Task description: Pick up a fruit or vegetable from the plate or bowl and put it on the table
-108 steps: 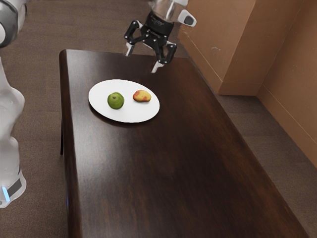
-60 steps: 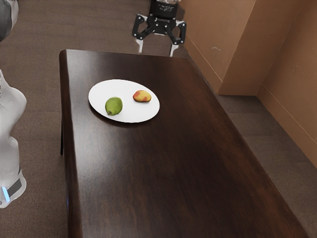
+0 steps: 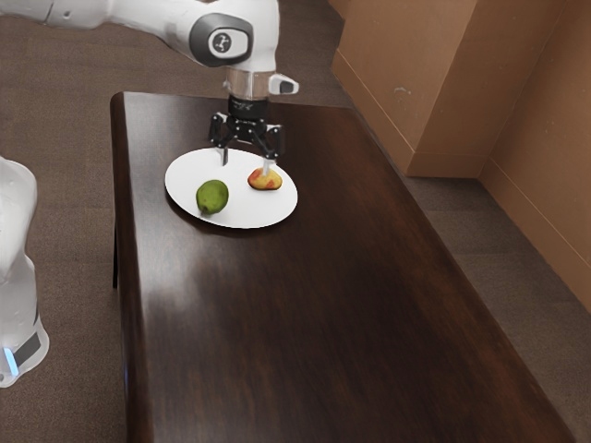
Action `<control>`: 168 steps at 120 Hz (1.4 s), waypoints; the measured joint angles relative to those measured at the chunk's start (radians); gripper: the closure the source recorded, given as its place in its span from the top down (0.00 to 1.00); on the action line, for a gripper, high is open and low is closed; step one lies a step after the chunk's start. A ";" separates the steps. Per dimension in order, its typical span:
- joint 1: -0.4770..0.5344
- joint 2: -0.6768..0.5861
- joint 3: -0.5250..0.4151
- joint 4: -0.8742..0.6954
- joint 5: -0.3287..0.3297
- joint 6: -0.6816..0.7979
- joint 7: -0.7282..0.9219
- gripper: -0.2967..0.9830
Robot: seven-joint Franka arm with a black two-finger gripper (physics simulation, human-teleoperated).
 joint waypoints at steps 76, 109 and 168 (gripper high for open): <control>0.088 -0.007 0.069 -0.171 -0.014 0.147 0.554 0.77; 0.082 -0.016 0.061 -0.186 -0.089 0.161 0.521 0.77; 0.110 -0.044 0.060 -0.281 -0.103 0.169 0.414 0.77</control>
